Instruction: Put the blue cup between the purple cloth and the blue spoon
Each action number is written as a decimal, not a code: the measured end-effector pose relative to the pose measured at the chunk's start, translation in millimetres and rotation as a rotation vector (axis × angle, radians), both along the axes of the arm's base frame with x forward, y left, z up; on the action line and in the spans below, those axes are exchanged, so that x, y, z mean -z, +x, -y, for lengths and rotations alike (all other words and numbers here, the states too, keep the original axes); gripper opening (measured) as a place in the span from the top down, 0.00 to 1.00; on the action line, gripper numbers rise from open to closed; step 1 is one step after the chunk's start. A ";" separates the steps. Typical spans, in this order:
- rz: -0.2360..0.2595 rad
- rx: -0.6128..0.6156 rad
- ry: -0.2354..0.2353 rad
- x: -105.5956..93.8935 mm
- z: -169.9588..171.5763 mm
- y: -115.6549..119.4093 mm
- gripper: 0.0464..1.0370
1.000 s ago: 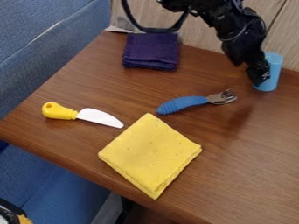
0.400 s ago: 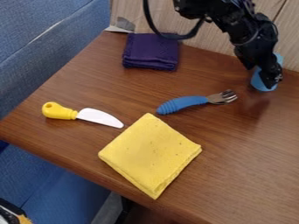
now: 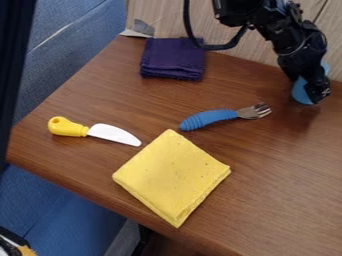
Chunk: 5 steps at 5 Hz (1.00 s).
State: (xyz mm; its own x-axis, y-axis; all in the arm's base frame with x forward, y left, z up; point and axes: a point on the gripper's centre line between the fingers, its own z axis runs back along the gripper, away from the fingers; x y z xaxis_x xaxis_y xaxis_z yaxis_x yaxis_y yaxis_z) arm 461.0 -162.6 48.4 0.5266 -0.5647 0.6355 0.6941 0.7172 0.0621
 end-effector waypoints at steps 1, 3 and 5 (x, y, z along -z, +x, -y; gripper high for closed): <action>-0.004 0.002 0.025 1.8 5.6 0.7 0.29; -0.023 -0.004 0.041 4.2 5.0 -1.7 0.30; -0.090 -0.027 0.089 -16.3 -3.8 -11.8 0.30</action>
State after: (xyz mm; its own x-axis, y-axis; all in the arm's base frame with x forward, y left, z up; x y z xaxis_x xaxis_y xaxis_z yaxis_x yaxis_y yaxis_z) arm 449.2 -158.8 64.7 0.5953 -0.6012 0.5331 0.6800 0.7304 0.0644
